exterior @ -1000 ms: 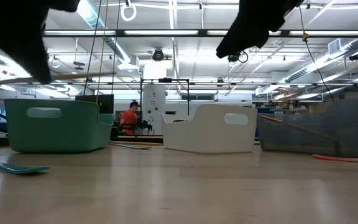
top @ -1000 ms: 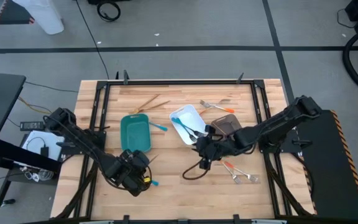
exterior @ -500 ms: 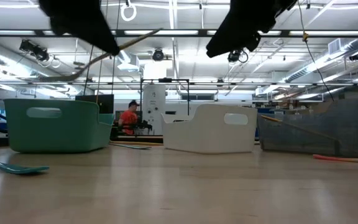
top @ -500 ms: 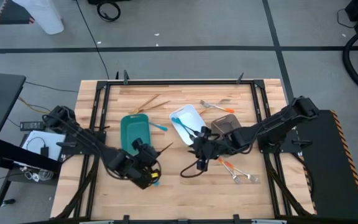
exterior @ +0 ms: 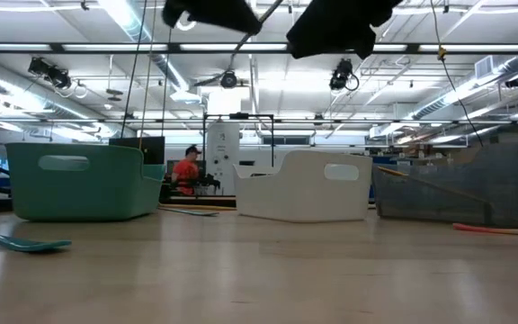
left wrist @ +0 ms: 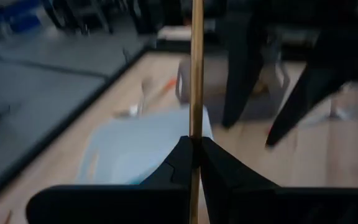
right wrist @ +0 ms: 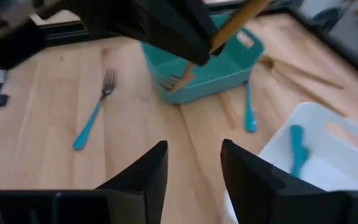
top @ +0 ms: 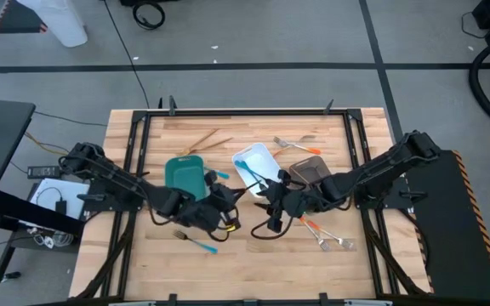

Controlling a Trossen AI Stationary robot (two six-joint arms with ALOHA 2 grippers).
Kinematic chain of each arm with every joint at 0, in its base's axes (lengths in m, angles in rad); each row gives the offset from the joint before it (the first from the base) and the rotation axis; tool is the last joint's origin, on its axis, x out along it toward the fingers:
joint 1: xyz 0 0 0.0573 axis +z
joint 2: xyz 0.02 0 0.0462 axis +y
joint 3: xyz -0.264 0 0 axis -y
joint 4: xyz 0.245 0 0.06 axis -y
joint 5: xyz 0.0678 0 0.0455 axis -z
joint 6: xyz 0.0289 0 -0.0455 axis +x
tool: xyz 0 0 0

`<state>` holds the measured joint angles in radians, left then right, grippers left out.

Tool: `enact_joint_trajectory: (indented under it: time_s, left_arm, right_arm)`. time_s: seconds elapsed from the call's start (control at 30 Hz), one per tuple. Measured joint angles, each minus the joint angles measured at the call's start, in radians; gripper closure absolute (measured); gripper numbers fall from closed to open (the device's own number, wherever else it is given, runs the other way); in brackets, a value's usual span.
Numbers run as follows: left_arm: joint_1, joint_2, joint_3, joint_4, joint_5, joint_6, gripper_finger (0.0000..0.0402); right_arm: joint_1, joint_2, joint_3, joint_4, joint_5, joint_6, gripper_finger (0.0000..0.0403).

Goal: Sort silverware by color (type)
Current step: Put the gold fork into the black bin

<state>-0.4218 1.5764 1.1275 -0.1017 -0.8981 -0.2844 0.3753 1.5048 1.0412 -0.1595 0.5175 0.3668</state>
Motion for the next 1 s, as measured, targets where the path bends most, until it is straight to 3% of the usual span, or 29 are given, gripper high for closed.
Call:
enact_joint_trajectory:
  time_s: [0.23,0.6,0.8,1.0]
  left_arm:
    - [0.04,0.0,0.0,0.263,0.05,0.22,0.0378]
    - [0.081,0.001,0.0,0.53,0.129,0.36,0.0377]
    - [0.096,0.001,0.001,0.672,0.203,0.412,0.0377]
    - [0.119,0.001,0.001,0.71,0.228,0.413,0.0377]
  right_arm:
    - [0.05,-0.061,0.0,-0.016,0.129,-0.029,0.0247]
    - [0.109,-0.123,0.0,0.086,0.369,-0.159,0.0247]
    - [0.12,-0.125,0.0,0.246,0.405,-0.293,0.0247]
    - [0.12,-0.118,0.0,0.379,0.409,-0.448,0.0247]
